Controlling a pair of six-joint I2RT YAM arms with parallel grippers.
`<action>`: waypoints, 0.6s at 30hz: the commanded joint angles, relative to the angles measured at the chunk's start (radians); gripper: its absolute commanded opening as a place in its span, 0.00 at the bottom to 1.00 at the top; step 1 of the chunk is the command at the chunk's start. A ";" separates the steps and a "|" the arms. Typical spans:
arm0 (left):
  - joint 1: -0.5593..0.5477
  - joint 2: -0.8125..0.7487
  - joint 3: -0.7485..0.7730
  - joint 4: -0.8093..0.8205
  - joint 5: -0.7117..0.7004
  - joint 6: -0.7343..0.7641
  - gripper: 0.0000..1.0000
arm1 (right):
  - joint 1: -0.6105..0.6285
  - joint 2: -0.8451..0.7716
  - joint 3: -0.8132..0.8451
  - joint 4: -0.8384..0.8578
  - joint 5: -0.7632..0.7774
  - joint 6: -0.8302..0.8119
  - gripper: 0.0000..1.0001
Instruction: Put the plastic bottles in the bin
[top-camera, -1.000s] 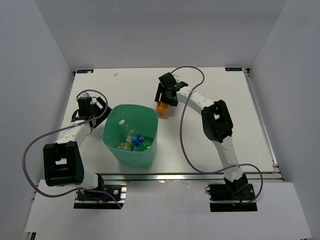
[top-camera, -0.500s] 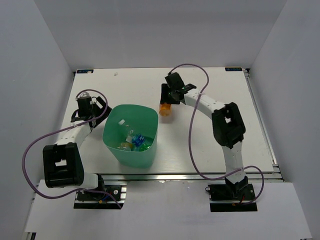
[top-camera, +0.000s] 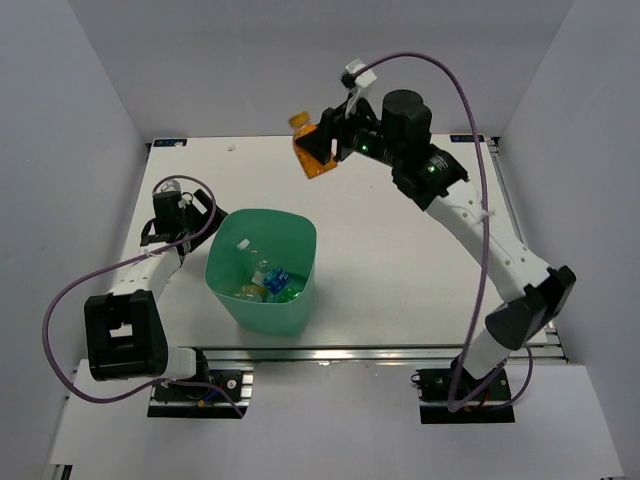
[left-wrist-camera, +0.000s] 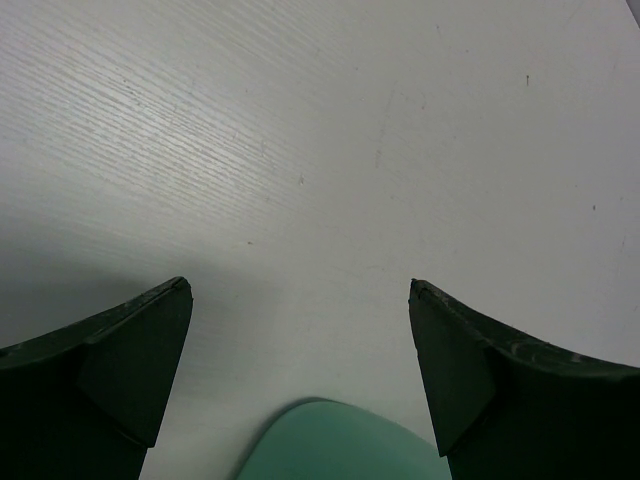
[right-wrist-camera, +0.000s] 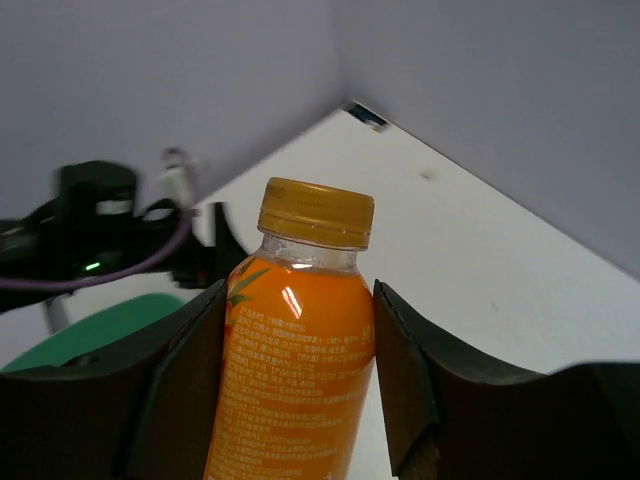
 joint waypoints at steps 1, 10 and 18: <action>0.003 -0.015 0.014 0.038 0.048 -0.001 0.98 | 0.126 -0.065 -0.053 0.071 -0.218 -0.170 0.00; 0.003 0.056 0.021 0.102 0.141 -0.010 0.98 | 0.235 0.013 -0.064 -0.082 -0.410 -0.256 0.10; 0.003 0.105 0.041 0.122 0.190 -0.008 0.98 | 0.262 0.113 0.002 -0.267 -0.534 -0.391 0.89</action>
